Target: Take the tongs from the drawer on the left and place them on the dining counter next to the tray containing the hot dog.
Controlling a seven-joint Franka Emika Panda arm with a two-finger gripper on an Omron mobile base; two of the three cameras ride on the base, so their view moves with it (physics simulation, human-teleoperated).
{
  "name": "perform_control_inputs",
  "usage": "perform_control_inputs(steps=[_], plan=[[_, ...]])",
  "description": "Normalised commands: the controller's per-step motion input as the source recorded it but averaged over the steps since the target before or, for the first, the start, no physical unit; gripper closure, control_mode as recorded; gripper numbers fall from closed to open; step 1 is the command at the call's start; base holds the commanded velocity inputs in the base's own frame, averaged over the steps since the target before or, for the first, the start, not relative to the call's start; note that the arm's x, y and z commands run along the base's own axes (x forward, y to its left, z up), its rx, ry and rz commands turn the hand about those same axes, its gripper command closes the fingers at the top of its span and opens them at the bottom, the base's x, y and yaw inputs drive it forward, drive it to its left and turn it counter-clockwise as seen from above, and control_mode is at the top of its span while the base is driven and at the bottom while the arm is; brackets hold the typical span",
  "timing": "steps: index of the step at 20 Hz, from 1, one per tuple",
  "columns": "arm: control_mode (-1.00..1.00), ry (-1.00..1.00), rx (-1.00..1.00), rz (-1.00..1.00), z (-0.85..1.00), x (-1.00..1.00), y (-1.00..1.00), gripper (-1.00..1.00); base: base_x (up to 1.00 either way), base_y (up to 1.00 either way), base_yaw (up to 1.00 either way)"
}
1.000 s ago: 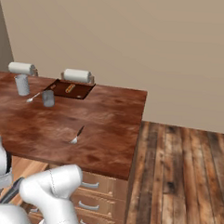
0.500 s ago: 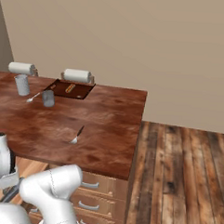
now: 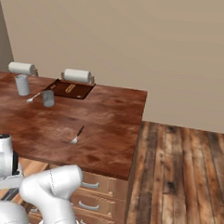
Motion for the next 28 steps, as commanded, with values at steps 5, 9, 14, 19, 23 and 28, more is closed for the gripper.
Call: perform_control_inputs(steps=[5, 9, 14, 19, 23, 28], plan=[[-1.0, 0.0, -0.11, -0.2, -0.24, 0.24, 0.11, -1.0, 0.0, 0.0, 0.0], [-1.0, 0.0, -0.08, -0.2, -0.14, 0.18, 0.14, -1.0, 0.0, 0.0, 0.0], [-1.0, 0.0, -0.02, -0.17, -0.07, 0.06, 0.27, -1.0, 0.0, 0.0, 0.0], [-1.0, 0.0, 0.0, -0.14, -0.14, 0.07, 0.23, -1.0, 0.0, 0.0, 0.0], [-1.0, 0.0, -0.08, -0.14, -0.27, 0.13, 0.06, -1.0, 0.0, 0.0, 0.0], [-1.0, 0.0, -0.07, -0.14, -0.22, 0.05, 0.09, -1.0, 0.0, 0.0, 0.0]])
